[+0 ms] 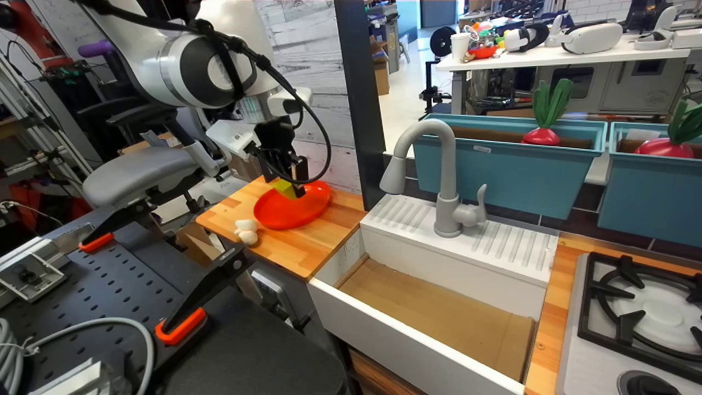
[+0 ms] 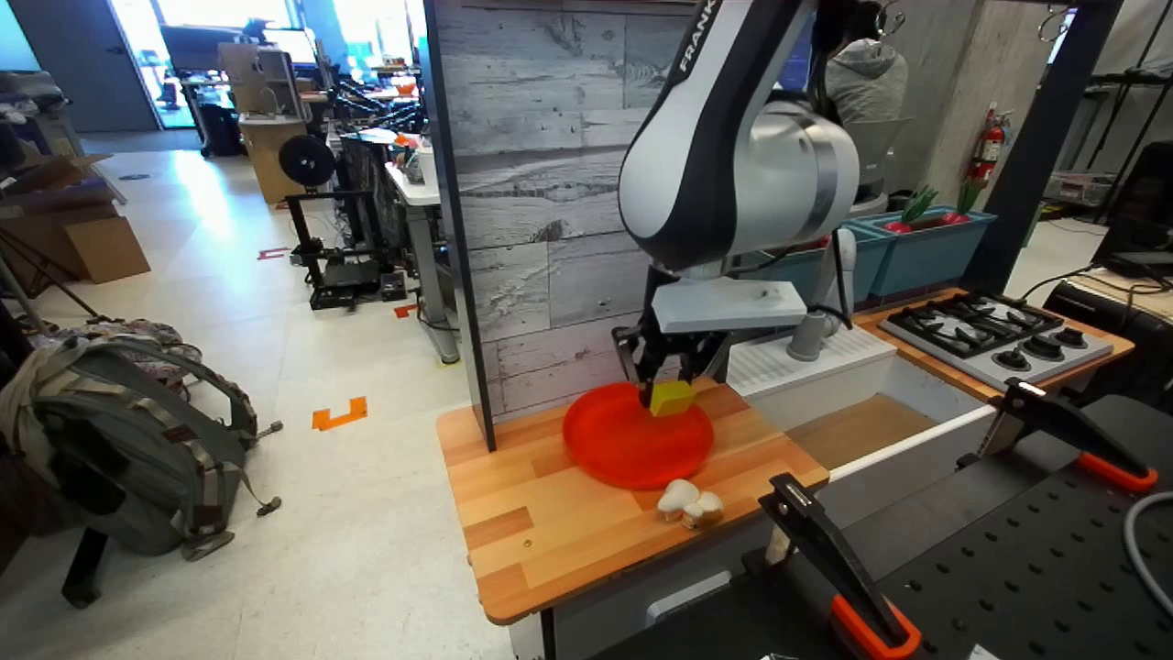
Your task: Pick up the yellow object from the counter and put it on the plate, then put it on the counter again
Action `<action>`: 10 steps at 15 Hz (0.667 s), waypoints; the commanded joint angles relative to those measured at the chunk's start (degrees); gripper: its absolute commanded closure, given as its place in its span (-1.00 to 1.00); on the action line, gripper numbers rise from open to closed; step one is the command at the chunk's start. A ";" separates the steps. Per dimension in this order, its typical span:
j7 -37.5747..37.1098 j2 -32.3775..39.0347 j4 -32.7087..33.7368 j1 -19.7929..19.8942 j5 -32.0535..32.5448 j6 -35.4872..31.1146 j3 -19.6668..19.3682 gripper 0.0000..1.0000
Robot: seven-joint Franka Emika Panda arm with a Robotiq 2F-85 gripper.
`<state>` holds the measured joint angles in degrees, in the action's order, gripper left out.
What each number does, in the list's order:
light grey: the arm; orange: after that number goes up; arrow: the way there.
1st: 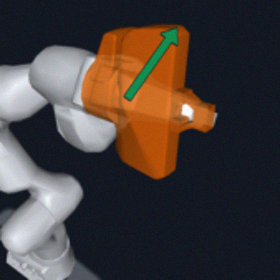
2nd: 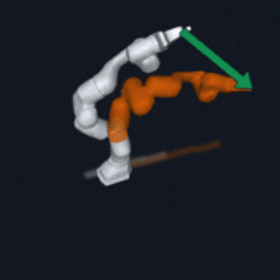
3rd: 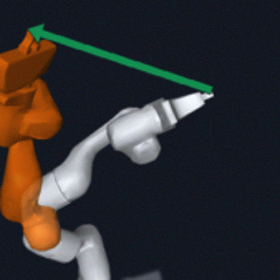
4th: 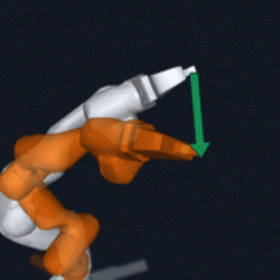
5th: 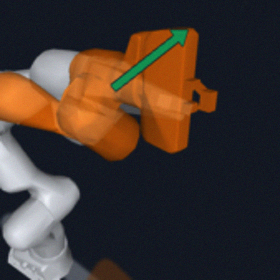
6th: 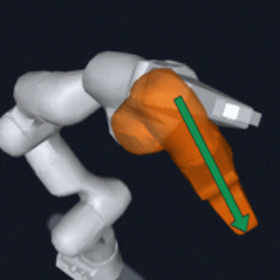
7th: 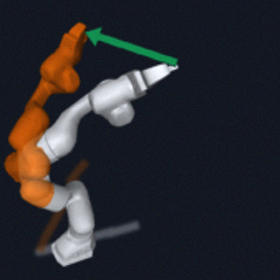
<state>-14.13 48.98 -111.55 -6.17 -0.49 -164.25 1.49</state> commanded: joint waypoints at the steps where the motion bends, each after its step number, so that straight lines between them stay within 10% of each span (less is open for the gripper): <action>1: -0.63 5.45 6.41 -2.95 -1.08 1.52 -2.70 0.58; 8: -1.47 10.62 13.30 -4.49 -1.01 5.17 -4.20 0.54; 9: -1.46 10.57 13.78 -4.52 -0.87 6.17 -4.24 -0.42; 10: -1.72 10.54 14.15 -4.75 -0.73 6.59 -4.49 -0.43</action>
<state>-15.15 57.82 -100.77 -9.34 -0.49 -160.29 -1.55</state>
